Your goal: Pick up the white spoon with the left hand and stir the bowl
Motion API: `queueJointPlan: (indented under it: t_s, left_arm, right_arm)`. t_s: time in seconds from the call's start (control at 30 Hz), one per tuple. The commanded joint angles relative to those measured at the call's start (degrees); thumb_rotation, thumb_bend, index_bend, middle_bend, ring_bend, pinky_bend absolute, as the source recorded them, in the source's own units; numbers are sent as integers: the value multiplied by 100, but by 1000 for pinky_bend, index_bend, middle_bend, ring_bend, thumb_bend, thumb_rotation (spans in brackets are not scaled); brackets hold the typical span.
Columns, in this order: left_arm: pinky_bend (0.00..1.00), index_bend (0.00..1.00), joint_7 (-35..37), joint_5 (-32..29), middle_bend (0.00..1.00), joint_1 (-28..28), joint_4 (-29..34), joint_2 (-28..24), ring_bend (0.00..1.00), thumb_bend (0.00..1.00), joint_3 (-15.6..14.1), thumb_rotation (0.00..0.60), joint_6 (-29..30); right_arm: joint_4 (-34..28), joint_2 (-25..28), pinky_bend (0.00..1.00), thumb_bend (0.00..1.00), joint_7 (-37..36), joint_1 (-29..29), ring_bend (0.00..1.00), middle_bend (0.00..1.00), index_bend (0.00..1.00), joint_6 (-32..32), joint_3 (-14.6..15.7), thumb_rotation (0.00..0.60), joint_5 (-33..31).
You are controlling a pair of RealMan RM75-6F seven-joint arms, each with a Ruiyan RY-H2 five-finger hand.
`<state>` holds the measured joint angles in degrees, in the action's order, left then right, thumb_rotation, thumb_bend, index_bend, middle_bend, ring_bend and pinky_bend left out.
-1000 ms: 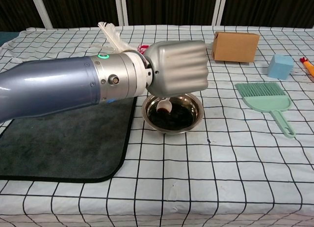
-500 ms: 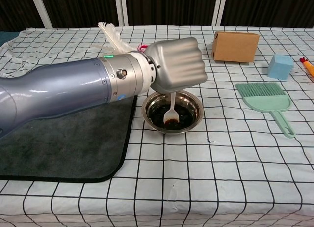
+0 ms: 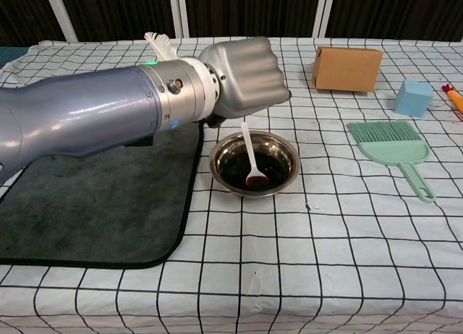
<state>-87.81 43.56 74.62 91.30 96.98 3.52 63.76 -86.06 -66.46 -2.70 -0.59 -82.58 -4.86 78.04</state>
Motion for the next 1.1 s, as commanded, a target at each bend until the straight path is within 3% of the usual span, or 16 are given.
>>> queueJointPlan:
  t_s: [0.03,0.2,0.3,0.4,0.57,0.7,0.87,1.1]
  left_arm:
    - [755,217,152,121,769,-159,360,-302,712,153,110,600,436]
    - [434,224,741,198,490,-834,1314,-979,384,139,167,600,1478]
    - [305,251,1393,373,322,-1448,2001,-1559,263,126,56,600,2139]
    - [241,230,2299,535,204,-2178,2626,-2192,175,117,-100,600,2761]
    - [176,184,4179,1381,122,-3360,3076,-3293,90,88,-823,600,3126]
    - [141,173,5760,2314,103,-4187,2752,-3836,51,88,-1407,600,3318]
    - [54,165,7679,3349,91,-4908,1648,-4180,32,90,-2015,600,3240]
    - [29,165,8926,3744,85,-5692,192,-3921,22,94,-1997,600,3603]
  right_arm:
    - [1,-4,256,221,15,4,178,114,0,15,6,600,-4]
    - [4,-9,256,221,91,10,176,114,0,55,11,600,-47]
    - [2,14,256,221,148,10,172,113,0,89,12,600,-93]
    - [10,38,256,221,194,8,171,113,0,95,2,600,-128]
    - [16,32,252,220,392,29,167,112,0,111,37,600,-99]
    - [6,-7,249,216,599,74,166,111,0,164,85,600,-48]
    - [-12,-53,249,216,781,108,166,111,0,108,92,600,38]
    - [-35,-113,249,216,942,145,165,111,0,47,95,600,132]
